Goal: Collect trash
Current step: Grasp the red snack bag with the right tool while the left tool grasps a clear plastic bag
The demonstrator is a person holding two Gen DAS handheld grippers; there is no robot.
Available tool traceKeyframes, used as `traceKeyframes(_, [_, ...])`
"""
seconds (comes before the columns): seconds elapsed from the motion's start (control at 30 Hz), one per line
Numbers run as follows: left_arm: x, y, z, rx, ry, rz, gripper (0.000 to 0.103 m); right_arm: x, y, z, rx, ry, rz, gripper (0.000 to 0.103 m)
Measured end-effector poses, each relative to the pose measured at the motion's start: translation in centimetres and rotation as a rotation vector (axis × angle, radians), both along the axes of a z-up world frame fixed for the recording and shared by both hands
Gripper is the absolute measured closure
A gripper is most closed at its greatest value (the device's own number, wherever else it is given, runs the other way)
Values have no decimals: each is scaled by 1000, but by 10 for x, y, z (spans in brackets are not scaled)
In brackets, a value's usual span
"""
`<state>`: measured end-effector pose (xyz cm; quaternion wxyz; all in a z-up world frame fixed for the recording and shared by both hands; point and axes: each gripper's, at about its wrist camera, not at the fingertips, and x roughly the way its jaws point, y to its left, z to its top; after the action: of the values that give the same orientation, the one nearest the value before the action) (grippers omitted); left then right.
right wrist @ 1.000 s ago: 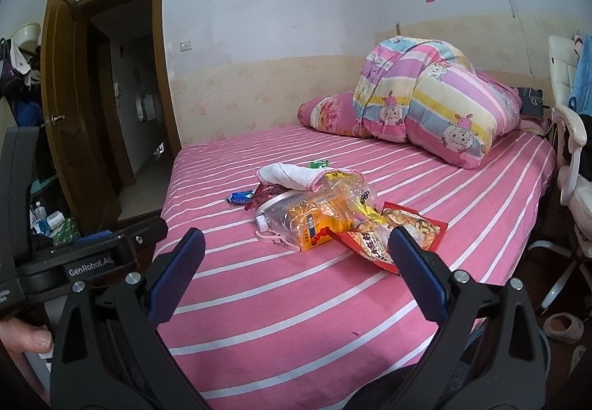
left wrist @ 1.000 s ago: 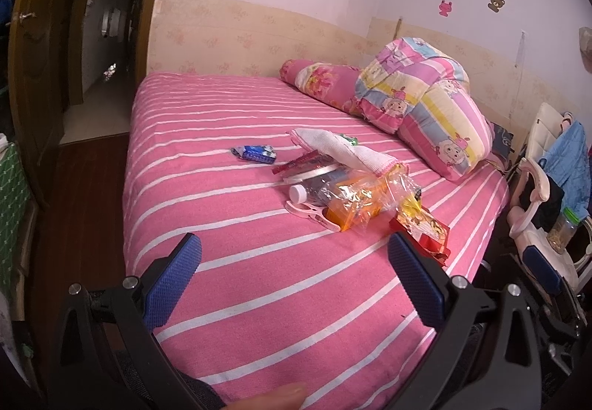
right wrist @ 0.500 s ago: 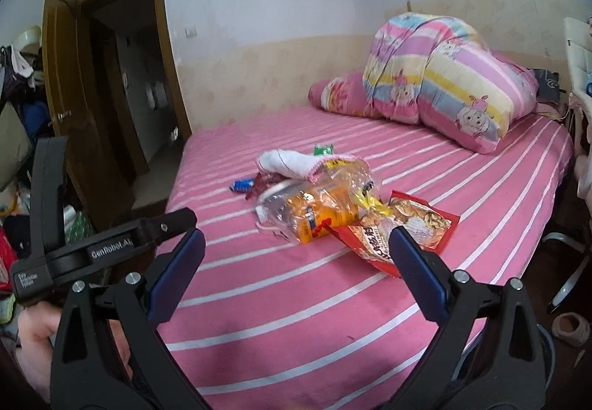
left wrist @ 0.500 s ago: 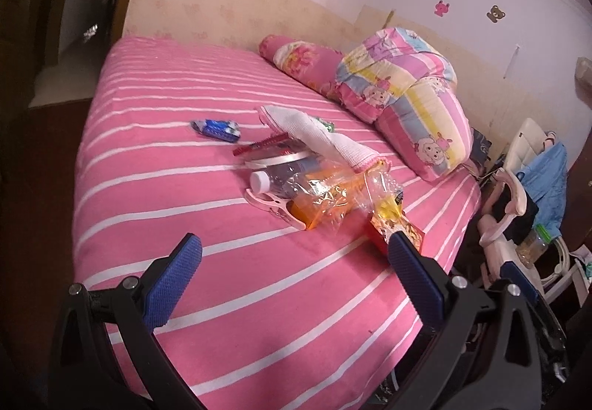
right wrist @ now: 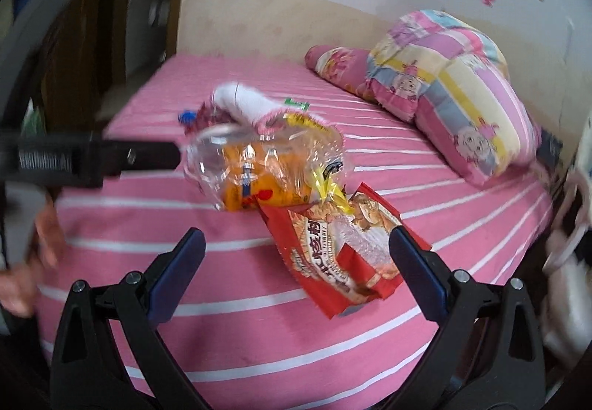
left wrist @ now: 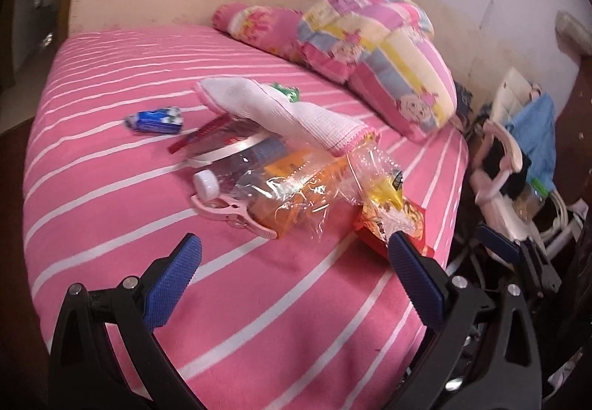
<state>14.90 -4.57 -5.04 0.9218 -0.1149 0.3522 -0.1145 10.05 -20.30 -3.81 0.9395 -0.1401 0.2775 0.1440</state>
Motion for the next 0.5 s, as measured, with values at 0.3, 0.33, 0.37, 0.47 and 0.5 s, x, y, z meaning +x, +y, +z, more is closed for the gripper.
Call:
traceKeyframes(0.3, [53, -6, -22, 34, 104, -75, 6, 28, 16, -36, -196, 28, 15, 25])
traceKeyframes(0.33, [57, -7, -24, 38, 114, -78, 6, 30, 17, -38, -213, 33, 10, 31])
traceKeyframes(0.37, [61, -9, -26, 39, 120, -77, 6, 33, 17, -42, -239, 33, 1, 37])
traceKeyframes(0.47, [69, -14, -29, 20, 142, -84, 6, 38, 18, -49, -286, 30, -17, 41])
traceKeyframes(0.5, [73, -16, -31, 9, 154, -88, 7, 40, 18, -51, -301, 27, -19, 44])
